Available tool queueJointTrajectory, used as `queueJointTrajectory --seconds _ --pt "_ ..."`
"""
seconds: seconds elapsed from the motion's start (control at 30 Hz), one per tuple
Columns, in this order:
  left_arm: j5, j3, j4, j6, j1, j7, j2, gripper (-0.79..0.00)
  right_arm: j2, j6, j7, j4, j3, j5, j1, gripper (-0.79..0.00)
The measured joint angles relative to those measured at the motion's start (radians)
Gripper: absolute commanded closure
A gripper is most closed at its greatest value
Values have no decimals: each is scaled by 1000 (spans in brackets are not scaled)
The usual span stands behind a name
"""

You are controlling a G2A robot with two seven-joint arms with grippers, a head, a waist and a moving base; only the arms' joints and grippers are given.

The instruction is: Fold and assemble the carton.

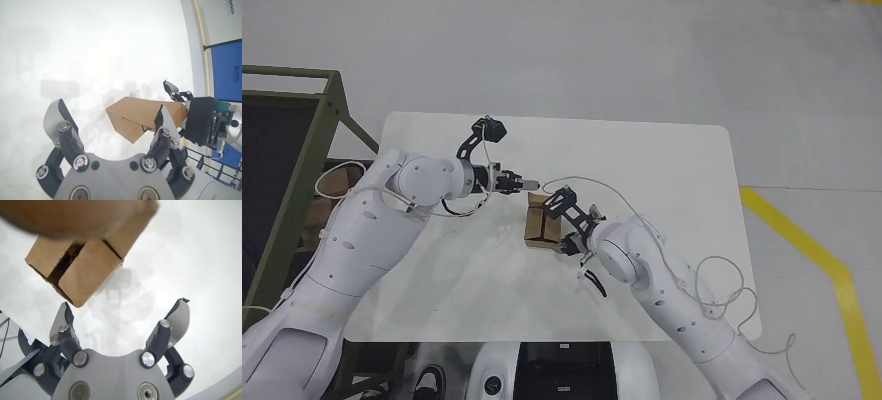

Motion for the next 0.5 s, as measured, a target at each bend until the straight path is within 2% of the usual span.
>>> queueJointTrajectory --seconds 0.3,0.5 --pt "-33 5 34 -67 -5 -36 -6 -785 -10 71 10 25 -3 -11 18 -785" --pt "-25 4 19 -75 10 -50 -5 -785 -13 117 -22 24 11 -15 11 -785"
